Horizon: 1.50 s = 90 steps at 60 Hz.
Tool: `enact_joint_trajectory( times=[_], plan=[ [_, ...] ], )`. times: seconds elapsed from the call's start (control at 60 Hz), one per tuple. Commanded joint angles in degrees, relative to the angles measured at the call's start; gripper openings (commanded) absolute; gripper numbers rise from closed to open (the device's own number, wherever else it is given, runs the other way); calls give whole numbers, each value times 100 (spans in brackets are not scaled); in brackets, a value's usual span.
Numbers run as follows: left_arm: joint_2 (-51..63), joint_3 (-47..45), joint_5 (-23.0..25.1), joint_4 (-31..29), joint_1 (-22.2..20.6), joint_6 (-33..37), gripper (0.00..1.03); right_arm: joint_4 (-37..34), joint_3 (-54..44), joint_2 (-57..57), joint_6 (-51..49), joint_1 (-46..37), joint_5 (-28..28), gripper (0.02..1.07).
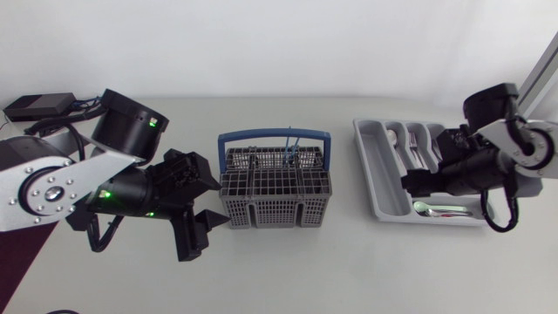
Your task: Unload the cutlery basket into the drawer organizer.
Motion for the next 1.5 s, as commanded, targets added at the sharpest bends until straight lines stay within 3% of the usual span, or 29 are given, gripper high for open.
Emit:
enact_joint_trajectory(
  times=[0.0, 0.083, 0.15, 0.45, 0.55, 0.633, 0.683, 0.717, 0.75, 0.767, 0.85, 1.133, 1.483],
  plan=[
    [-208, -292, 1, -53, 69, 77, 98, -139, 325, -261, 284, -113, -885, 102],
    [-296, -406, 1, -44, 87, 51, 98, 63, 413, -252, 337, -420, -2291, 102],
    [-393, -485, 10, -44, 157, -10, 98, 142, 571, 38, 363, -376, -2730, 102],
    [-138, -810, 19, 439, 87, -318, 97, 547, 1309, 1207, 952, 274, -3231, 102],
    [-6, -810, 19, 562, -1, -459, 96, 775, 1538, 1655, 1181, 564, -3240, 94],
    [82, -784, 19, 580, -54, -547, 87, 977, 1643, 1884, 1304, 696, -3346, 79],
    [143, -775, 19, 580, -116, -573, 80, 1171, 1687, 1972, 1400, 757, -3434, 60],
    [179, -775, 19, 580, -177, -590, 71, 1320, 1696, 2025, 1497, 784, -3460, 49],
    [284, -767, 19, 606, -256, -626, 55, 1487, 1748, 2113, 1611, 793, -3592, 31],
    [302, -758, 19, 615, -265, -634, 53, 1514, 1775, 2139, 1629, 793, -3618, 27],
    [618, -679, 19, 720, -300, -670, 24, 1637, 1942, 2288, 1734, 810, -3741, 7],
    [1339, -415, 10, 1344, -89, -661, 24, 1540, 2091, 2420, 1752, 968, -4163, 7],
    [1963, 33, 1, 1880, 728, -476, 24, 1021, 1054, 1524, 1181, 1171, -4365, 7]
  ],
)
